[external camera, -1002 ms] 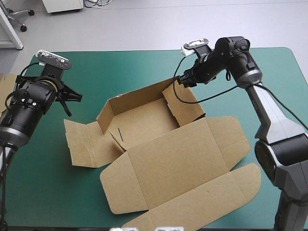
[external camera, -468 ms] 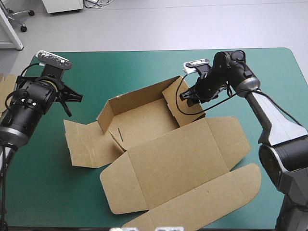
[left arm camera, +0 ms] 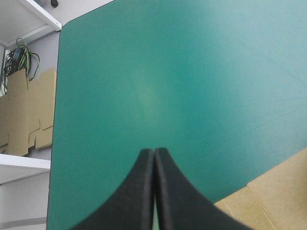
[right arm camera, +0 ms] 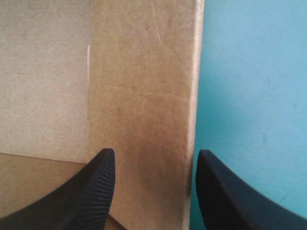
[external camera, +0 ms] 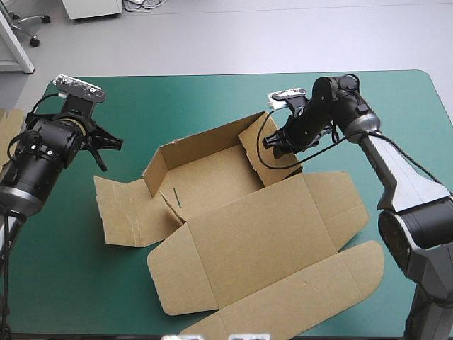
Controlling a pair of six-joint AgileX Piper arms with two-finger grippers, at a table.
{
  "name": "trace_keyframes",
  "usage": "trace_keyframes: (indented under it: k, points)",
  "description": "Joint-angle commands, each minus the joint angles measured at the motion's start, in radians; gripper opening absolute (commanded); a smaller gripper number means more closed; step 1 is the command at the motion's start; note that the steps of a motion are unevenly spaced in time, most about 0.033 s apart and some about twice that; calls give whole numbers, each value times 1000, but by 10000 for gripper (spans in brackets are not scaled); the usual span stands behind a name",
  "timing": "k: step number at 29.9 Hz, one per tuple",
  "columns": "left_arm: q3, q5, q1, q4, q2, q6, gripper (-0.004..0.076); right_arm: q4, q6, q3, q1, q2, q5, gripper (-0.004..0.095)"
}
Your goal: Fold the box
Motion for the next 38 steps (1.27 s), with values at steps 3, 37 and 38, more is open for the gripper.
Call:
trace_keyframes:
  k: [3, 37, 38]
  points:
    - [-28, -47, -2, 13, -33, -2, -8, 13, -10, -23, -2, 4, -40, 481]
    - [-28, -64, 101, -80, -34, -9, -8, -74, 10, -36, -210, -358, 10, -13]
    - [-28, -71, 128, -130, -34, 3, -8, -63, 5, -36, -219, -377, 10, -13]
